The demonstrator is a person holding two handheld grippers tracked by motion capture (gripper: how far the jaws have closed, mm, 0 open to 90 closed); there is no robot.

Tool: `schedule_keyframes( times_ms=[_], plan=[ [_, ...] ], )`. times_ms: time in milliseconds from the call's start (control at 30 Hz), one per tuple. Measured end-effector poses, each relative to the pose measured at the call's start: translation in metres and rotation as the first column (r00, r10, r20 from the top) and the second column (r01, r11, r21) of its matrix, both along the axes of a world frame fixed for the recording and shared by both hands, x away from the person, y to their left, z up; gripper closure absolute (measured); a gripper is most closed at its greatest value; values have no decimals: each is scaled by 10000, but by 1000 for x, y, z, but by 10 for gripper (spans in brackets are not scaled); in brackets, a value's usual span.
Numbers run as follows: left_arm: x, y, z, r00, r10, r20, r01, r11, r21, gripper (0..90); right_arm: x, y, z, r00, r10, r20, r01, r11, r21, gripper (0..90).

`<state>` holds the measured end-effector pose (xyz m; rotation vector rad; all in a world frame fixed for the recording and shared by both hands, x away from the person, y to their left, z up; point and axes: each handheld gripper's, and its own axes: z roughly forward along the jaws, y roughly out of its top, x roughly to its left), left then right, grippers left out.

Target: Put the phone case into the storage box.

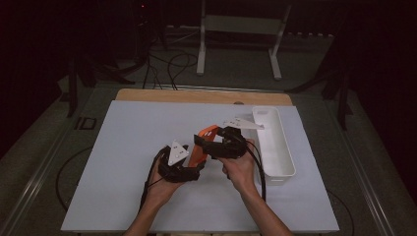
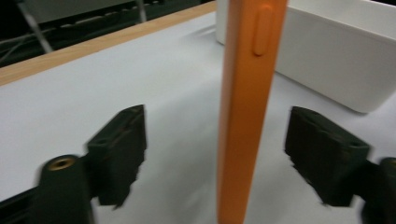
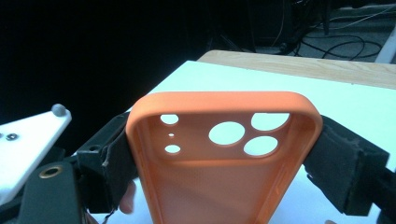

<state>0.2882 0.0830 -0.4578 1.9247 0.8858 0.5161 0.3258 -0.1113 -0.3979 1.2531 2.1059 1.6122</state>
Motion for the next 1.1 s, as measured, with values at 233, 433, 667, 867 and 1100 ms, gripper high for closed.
schedule_keyframes(
  times_ms=[233,433,667,867,1100],
  plan=[
    [2,6,2,9998,158,-136,-158,9999,-10,71,1,0,1,9999,-54,95,55,9999,-92,163],
    [4,11,4,9995,224,-213,-226,9997,-66,10,2,1,2,9999,-78,136,80,9999,-151,163],
    [6,17,6,9986,415,-313,-416,9991,-29,0,2,1,4,9997,-116,210,120,9998,-160,162],
    [5,22,9,9985,534,-146,-534,9986,27,0,3,1,3,9997,-176,185,179,9997,-171,162],
    [6,30,10,9983,582,-54,-582,9983,9,0,5,0,4,9995,-240,225,243,9996,-132,162]
  ],
)
